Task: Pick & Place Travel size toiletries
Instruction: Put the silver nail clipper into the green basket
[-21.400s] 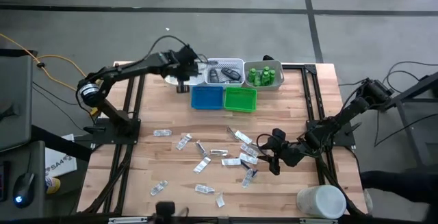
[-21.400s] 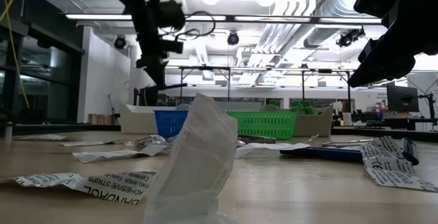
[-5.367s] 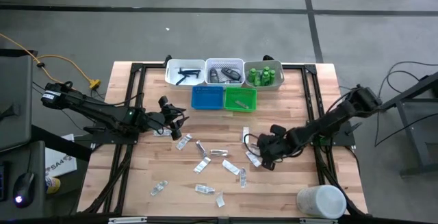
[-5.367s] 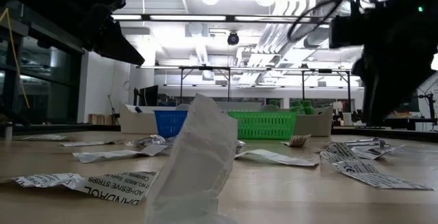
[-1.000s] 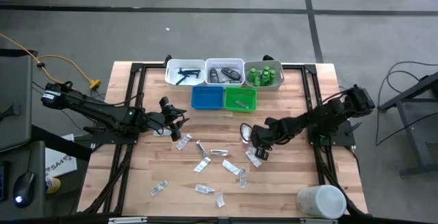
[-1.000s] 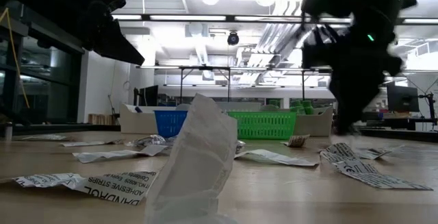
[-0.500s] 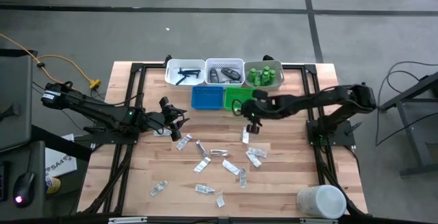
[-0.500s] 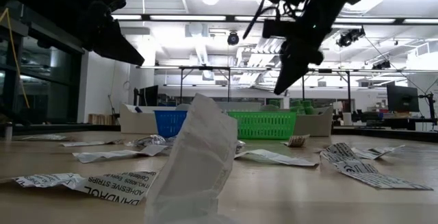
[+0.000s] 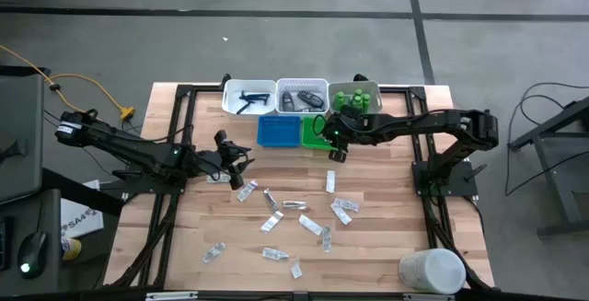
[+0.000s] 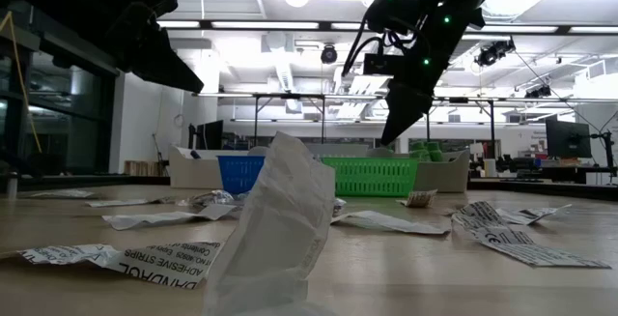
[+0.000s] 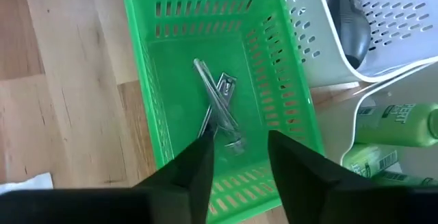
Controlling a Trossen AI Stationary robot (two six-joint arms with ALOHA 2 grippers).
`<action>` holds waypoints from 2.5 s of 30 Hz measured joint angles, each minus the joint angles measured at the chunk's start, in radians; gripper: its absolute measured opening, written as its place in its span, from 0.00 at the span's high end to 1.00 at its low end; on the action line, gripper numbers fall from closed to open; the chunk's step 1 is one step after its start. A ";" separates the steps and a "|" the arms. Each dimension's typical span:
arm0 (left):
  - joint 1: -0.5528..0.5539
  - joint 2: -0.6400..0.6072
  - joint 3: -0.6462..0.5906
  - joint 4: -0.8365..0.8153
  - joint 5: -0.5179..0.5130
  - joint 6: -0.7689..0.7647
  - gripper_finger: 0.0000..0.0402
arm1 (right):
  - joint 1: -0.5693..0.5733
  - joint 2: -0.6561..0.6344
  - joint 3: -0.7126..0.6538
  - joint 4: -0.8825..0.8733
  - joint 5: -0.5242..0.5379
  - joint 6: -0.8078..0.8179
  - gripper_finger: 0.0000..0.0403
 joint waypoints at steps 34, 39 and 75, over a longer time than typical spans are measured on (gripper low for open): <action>0.066 0.596 0.289 -0.083 0.638 0.602 0.60 | 0.575 -0.100 0.000 -0.172 -0.051 0.566 0.60; 0.066 0.665 0.343 -0.133 0.643 0.626 0.60 | 0.593 -0.100 0.000 -0.174 -0.049 0.567 0.60; 0.065 0.739 0.369 -0.217 0.645 0.681 0.85 | 0.593 -0.099 0.000 -0.147 -0.048 0.548 0.60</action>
